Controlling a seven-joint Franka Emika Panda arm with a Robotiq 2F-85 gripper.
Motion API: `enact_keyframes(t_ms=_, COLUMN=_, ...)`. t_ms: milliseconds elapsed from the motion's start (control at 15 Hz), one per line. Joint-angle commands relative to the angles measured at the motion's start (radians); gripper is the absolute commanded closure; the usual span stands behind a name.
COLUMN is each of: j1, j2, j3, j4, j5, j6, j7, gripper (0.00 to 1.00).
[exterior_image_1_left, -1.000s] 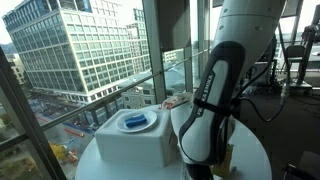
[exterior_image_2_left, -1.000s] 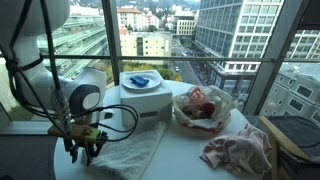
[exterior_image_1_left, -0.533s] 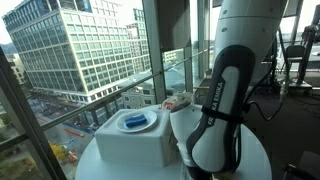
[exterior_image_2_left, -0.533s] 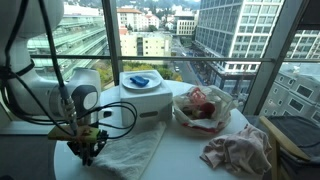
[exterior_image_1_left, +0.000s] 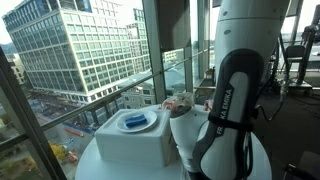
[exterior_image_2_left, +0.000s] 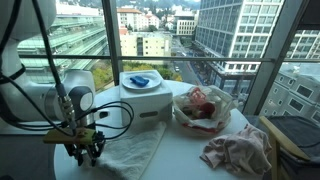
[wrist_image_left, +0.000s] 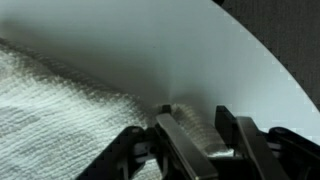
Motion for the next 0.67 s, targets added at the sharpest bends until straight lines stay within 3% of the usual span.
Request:
enact_keyframes(t_ms=0, j1=0.026, j2=-0.034, j3=-0.019, j4=-0.031, j5=-0.029, j6=0.023, j7=0.037, gripper=0.82)
enact_keyframes(t_ms=200, j1=0.025, j2=-0.04, j3=-0.017, j4=-0.038, j5=-0.026, j6=0.02, j7=0.039, gripper=0.98)
enact_keyframes(t_ms=600, j1=-0.007, j2=-0.176, j3=0.0, j4=-0.118, j5=0.008, j6=-0.018, j7=0.059, gripper=0.99)
